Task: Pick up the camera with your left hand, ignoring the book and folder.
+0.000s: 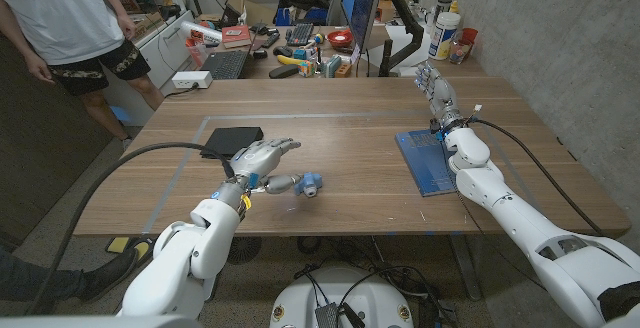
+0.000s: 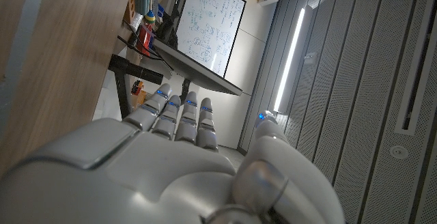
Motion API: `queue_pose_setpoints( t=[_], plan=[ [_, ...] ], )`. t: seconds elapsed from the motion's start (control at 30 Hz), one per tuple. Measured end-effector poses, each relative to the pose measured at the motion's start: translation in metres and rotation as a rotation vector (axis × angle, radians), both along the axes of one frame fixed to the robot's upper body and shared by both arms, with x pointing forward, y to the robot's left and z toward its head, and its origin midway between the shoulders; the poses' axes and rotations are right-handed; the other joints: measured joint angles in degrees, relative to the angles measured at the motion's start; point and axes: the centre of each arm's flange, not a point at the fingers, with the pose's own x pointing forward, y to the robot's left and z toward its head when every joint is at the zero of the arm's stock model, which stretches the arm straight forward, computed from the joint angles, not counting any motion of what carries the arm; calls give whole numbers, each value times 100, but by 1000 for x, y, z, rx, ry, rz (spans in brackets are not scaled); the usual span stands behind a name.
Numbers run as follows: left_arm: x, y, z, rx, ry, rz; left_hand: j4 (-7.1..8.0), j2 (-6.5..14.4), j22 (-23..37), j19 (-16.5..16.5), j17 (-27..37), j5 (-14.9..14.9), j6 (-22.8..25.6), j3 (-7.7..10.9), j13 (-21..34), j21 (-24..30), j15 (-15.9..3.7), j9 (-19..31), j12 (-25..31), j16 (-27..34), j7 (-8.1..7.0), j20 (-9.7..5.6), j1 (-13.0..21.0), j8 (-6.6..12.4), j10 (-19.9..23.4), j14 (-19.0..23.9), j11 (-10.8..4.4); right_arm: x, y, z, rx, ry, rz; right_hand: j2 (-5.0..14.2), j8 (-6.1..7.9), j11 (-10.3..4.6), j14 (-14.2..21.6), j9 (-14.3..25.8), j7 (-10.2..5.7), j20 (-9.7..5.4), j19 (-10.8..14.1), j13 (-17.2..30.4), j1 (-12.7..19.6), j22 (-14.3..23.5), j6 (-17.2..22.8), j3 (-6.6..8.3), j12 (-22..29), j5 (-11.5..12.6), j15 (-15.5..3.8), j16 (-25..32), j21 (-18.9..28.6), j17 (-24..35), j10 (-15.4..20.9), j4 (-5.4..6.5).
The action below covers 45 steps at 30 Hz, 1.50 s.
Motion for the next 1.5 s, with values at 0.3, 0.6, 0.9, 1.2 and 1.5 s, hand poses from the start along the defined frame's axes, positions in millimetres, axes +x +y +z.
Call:
queue_pose_setpoints(
  t=[0.3,0.6,0.9,1.2,1.5],
  plan=[
    [6,-1,-5,11,16,1,-23,0,0,29,27,0,0,-23,0,0,0,0,0,0,0,29,0,0,-1,0,-1,-1,0,-1,3,-1,-1,0,0,0,0,0,0,0,0,0,0,0,0,-15,0,0,0,0,-38,0,0,-15],
    [13,-3,-10,15,30,-9,-22,0,0,59,27,0,1,-23,-1,0,0,-1,0,0,0,59,0,0,0,0,-1,-2,0,1,7,-5,-2,0,0,0,0,0,0,0,0,0,0,0,0,-15,0,0,0,0,-39,0,0,-15],
    [19,-6,-12,28,37,-16,-22,0,-14,59,27,22,1,-23,-1,0,0,-1,0,0,0,59,0,0,0,0,-1,-2,0,1,9,-7,-3,0,0,0,0,0,0,0,0,0,0,0,0,-15,0,0,0,0,-38,0,0,-15],
    [23,-9,-12,49,50,-23,-22,-31,-13,84,26,21,1,-22,-1,0,0,-2,0,0,1,83,30,0,0,1,-1,-2,0,1,11,-9,-2,0,0,0,0,0,0,0,0,0,0,0,0,-15,0,0,0,0,-59,0,0,-15],
    [26,-10,-12,65,71,-26,-21,-14,-13,83,26,21,1,-22,-2,0,0,-2,0,0,1,82,47,0,1,1,0,-2,0,2,16,-11,-2,0,0,0,0,0,-21,0,0,0,0,0,21,-14,0,0,0,0,-59,0,0,-15]
  ],
)
